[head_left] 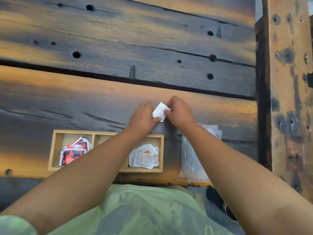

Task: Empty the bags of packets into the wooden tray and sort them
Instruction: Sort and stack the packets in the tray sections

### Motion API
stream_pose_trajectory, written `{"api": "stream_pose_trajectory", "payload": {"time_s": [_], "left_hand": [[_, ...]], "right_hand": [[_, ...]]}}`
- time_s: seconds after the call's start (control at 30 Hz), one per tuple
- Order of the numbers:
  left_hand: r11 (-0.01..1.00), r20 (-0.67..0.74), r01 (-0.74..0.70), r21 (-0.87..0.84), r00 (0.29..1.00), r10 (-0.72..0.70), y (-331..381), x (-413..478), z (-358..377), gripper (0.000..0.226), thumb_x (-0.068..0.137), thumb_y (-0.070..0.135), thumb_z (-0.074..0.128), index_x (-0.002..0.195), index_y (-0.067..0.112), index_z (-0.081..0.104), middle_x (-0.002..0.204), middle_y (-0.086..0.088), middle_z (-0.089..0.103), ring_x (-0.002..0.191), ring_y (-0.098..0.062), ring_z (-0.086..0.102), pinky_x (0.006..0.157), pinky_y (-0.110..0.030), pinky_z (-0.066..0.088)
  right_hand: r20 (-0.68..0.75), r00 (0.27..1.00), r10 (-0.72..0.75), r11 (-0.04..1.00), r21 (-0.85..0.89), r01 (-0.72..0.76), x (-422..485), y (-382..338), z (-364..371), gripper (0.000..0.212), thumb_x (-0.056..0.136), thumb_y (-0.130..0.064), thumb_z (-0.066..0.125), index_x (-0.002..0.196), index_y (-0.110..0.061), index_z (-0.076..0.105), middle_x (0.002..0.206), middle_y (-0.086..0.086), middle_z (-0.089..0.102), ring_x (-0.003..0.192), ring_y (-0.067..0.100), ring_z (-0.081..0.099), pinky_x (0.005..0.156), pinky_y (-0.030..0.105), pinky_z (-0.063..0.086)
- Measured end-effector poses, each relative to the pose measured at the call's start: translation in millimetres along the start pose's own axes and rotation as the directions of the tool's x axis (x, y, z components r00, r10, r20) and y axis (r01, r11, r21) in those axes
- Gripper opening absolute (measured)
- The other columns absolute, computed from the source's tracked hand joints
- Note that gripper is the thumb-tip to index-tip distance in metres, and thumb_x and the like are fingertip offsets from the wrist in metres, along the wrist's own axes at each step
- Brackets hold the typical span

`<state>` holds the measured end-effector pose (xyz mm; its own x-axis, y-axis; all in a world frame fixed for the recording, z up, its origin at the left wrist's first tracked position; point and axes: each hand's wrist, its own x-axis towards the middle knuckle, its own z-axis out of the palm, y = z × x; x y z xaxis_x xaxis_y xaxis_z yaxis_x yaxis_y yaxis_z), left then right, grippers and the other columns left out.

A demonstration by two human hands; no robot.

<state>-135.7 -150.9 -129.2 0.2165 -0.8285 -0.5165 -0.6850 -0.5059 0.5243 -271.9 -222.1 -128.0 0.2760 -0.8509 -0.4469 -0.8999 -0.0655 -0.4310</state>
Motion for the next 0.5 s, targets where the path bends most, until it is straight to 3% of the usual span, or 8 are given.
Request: {"api": "stream_pose_trajectory", "payload": {"time_s": [0.17,0.3,0.4,0.5], "left_hand": [[0.997,-0.025,0.021,0.078,1.000,-0.019,2,6,10,0.045,0.084,0.037,0.073,0.114,0.014,0.047,0.116,-0.011,0.050,0.097,-0.036,0.059,0.082,-0.049,0.051],[0.995,-0.041,0.062,0.076,0.997,-0.059,2,6,11,0.041,0.084,0.033,0.075,0.111,0.011,0.053,0.118,-0.010,0.049,0.096,-0.034,0.060,0.084,-0.049,0.051],[0.998,-0.049,0.054,-0.012,0.997,-0.054,0,4,9,0.028,0.083,0.029,0.074,0.097,0.012,0.056,0.111,-0.009,0.050,0.090,-0.032,0.059,0.081,-0.045,0.050],[0.989,-0.067,0.029,-0.148,0.997,-0.039,-3,1,4,0.024,0.083,0.024,0.074,0.086,0.015,0.052,0.094,-0.004,0.053,0.081,-0.024,0.054,0.071,-0.037,0.045]], "right_hand": [[0.053,0.998,0.035,0.999,0.010,-0.036,11,0,2,0.021,0.083,-0.021,0.070,0.099,-0.012,0.058,0.103,0.009,0.065,0.095,0.030,0.059,0.079,0.038,0.049],[0.079,0.997,0.019,0.999,0.036,-0.022,11,0,2,0.013,0.083,-0.022,0.071,0.086,-0.017,0.060,0.097,0.007,0.066,0.090,0.027,0.061,0.072,0.033,0.045],[0.105,0.994,-0.017,0.993,0.121,0.005,6,0,0,0.015,0.084,-0.021,0.073,0.082,-0.018,0.059,0.076,-0.005,0.059,0.077,0.020,0.056,0.066,0.028,0.037],[0.098,0.994,-0.053,0.984,0.175,0.035,0,0,-5,0.016,0.084,-0.020,0.073,0.079,-0.019,0.058,0.068,-0.009,0.055,0.070,0.017,0.053,0.064,0.026,0.035]]}}
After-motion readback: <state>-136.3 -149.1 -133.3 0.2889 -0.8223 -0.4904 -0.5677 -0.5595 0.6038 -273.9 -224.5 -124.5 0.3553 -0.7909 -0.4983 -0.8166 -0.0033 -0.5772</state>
